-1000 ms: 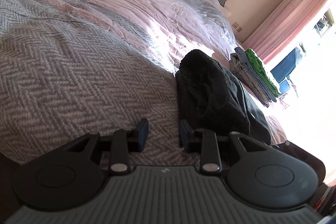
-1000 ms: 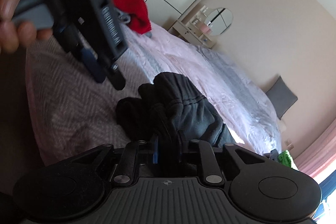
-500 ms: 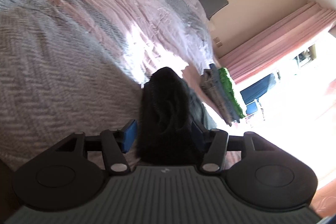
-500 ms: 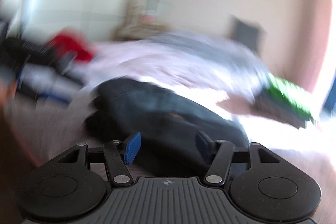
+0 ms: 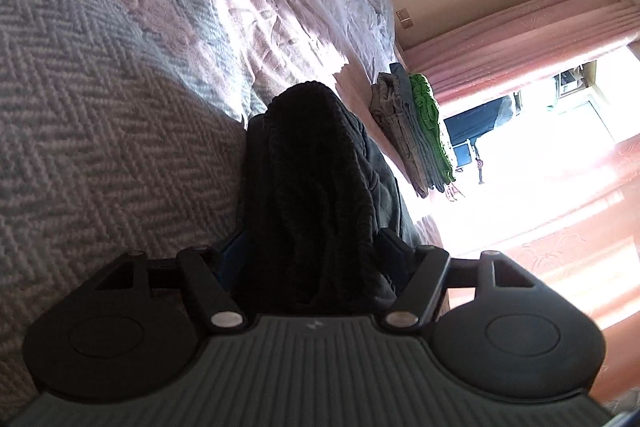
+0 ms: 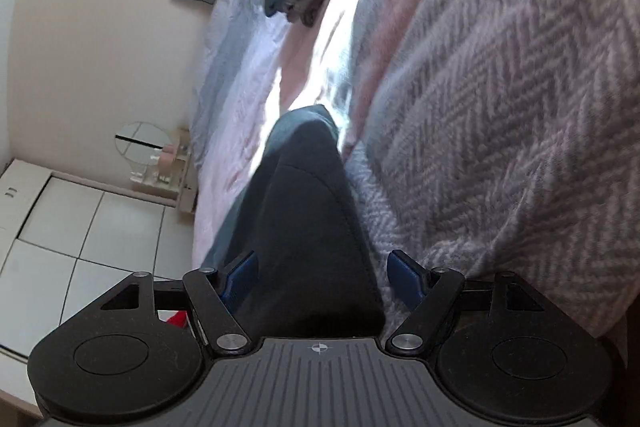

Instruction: Fold clothes

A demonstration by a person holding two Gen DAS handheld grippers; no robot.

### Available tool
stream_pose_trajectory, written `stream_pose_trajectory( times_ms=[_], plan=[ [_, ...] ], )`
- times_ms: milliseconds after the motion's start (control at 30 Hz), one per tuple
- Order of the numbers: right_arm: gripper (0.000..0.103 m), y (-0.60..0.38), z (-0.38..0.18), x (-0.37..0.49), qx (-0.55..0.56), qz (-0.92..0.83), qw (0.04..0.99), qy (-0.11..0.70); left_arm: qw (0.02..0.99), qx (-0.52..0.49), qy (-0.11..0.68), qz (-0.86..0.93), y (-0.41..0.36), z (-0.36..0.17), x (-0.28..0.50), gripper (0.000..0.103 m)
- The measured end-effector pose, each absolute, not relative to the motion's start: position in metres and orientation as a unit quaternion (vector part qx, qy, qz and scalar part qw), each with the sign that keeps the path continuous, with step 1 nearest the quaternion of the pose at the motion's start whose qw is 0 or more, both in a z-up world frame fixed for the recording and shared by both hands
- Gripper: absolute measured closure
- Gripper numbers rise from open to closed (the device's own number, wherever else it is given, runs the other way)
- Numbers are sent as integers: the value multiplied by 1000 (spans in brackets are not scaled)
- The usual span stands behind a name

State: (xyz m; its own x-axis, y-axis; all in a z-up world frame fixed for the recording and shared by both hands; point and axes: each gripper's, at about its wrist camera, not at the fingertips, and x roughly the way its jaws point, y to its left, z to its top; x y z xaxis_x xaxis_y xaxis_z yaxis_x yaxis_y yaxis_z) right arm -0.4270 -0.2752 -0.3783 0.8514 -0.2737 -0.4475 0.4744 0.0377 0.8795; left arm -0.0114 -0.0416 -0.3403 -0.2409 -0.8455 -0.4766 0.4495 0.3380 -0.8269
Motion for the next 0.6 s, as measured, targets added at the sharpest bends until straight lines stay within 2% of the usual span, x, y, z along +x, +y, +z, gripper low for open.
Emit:
stream_pose_trajectory(
  times_ms=[100,133,167,233,300,400,600],
  plan=[
    [32,-290,-385,-411,656,-241,709,90,581,-177,571,-552,-48,-349,-10,38],
    [43,-295,-386,-407,655,-240,710,96,579,-180,572,-553,-50,-351,-9,39],
    [49,-299,-384,-405,650,-244,712,102,577,-184,572,-554,-52,-352,-9,43],
    [69,-303,-382,-406,645,-237,720,93,574,-189,569,-557,-54,-353,-9,51],
    [75,-303,-373,-407,622,-228,746,76,580,-186,556,-566,-56,-350,-14,57],
    [77,-303,-347,-405,553,-230,798,69,581,-194,544,-573,-60,-349,-23,60],
    [77,-321,-312,-450,459,-252,852,5,551,-199,530,-614,-103,-353,-65,61]
  ],
)
